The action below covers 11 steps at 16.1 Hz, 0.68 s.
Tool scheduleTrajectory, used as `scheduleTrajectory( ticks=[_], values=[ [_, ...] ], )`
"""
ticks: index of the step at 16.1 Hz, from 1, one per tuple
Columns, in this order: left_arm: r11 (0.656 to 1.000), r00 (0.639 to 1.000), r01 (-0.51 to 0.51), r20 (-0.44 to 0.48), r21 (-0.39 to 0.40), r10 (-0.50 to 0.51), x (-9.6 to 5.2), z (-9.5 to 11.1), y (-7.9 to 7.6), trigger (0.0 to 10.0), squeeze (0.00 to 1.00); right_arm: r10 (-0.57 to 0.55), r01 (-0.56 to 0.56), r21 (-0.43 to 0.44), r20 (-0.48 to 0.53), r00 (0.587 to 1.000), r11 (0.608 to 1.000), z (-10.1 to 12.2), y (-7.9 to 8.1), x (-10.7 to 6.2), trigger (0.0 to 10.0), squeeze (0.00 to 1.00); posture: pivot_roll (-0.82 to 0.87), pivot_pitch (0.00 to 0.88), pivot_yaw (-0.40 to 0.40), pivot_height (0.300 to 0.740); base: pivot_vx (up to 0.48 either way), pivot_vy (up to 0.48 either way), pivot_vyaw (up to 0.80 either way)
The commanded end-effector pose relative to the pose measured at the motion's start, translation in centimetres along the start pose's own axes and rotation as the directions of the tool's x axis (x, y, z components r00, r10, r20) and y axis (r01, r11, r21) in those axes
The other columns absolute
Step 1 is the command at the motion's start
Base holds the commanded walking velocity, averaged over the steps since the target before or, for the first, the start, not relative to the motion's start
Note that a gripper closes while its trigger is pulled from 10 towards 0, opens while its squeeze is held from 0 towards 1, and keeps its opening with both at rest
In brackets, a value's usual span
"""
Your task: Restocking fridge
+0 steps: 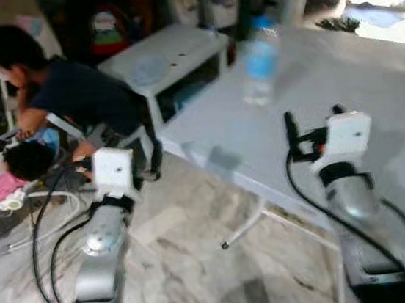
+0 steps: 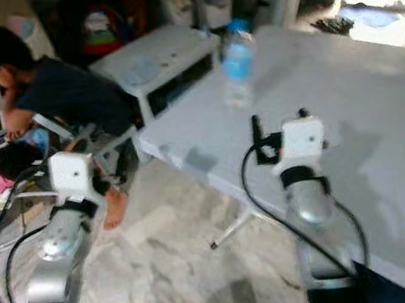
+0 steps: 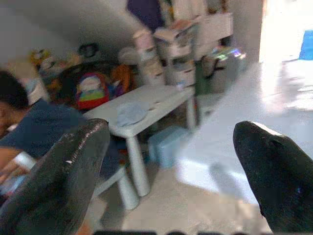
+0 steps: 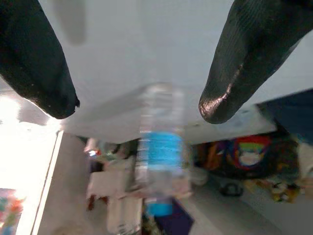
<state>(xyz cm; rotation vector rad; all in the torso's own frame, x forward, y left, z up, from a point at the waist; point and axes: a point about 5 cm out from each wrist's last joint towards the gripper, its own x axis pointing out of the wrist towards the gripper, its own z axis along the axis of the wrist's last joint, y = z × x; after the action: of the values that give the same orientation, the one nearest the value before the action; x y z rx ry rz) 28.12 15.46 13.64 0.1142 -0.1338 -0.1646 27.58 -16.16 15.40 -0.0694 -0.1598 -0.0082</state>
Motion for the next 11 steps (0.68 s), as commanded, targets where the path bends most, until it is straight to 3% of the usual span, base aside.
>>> scheduleTrajectory(
  ticks=[1, 4, 8, 11],
  values=[
    [1.000, 1.000, -0.005, 0.004, 0.001, 0.005, 0.32, 0.24, 0.13, 10.0, 0.00, -0.006, 0.006, -0.006, -0.005, 1.000, 1.000, -0.03, -0.15, 0.01, 10.0, 0.00, 0.00, 0.050, 0.024, 0.740, 0.398, 0.270, 0.00],
    [1.000, 1.000, -0.001, 0.012, 0.010, 0.000, 0.37, 0.36, 0.01, 10.0, 0.00, 0.000, 0.000, -0.011, -0.006, 1.000, 1.000, -0.04, 0.03, 0.04, 10.0, 0.00, 0.00, 0.050, 0.020, 0.740, 0.396, 0.269, 0.00],
    [1.000, 1.000, 0.013, 0.023, -0.022, -0.012, 0.31, 0.41, -0.47, 10.0, 0.00, 0.009, -0.010, -0.020, -0.004, 1.000, 1.000, 0.00, 0.29, 0.23, 10.0, 0.00, 0.01, 0.049, 0.020, 0.740, 0.397, 0.270, -0.52],
    [0.999, 0.999, 0.025, 0.039, -0.036, -0.024, 0.23, 0.49, -0.48, 10.0, 0.00, 0.010, -0.010, -0.019, -0.001, 1.000, 1.000, -0.01, 0.40, 0.20, 10.0, 0.00, 0.01, 0.050, 0.022, 0.740, 0.094, 0.111, 0.00]
  ],
)
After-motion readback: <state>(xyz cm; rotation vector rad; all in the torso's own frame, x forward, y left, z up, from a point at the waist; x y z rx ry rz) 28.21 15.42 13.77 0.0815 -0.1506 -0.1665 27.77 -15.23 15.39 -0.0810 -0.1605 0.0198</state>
